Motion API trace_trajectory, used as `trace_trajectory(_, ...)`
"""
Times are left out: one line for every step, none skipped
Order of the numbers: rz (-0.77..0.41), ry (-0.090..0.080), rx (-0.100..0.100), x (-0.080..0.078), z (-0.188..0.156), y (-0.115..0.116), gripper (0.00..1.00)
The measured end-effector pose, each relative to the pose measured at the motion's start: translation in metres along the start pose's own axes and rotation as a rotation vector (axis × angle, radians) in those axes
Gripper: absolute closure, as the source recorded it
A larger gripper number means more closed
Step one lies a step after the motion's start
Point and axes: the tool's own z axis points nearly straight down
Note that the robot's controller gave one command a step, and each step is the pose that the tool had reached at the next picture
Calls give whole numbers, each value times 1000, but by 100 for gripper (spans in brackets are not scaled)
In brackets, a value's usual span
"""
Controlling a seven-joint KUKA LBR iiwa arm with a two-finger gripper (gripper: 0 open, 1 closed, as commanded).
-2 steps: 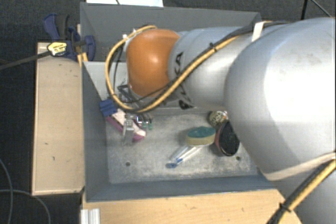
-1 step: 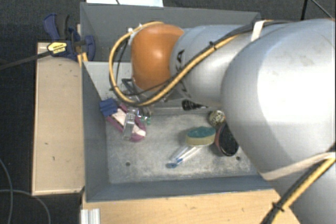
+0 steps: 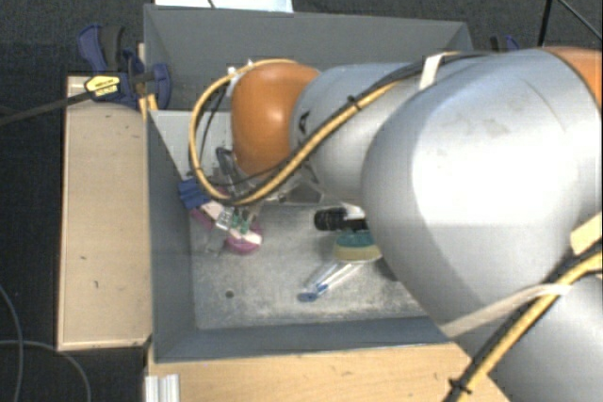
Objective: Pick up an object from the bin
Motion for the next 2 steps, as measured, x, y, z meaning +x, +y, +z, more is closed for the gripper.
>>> trace_trajectory(1,-1,-1,0,-1,0,0)
trace_trajectory(3,0,0,-1,0,0,100)
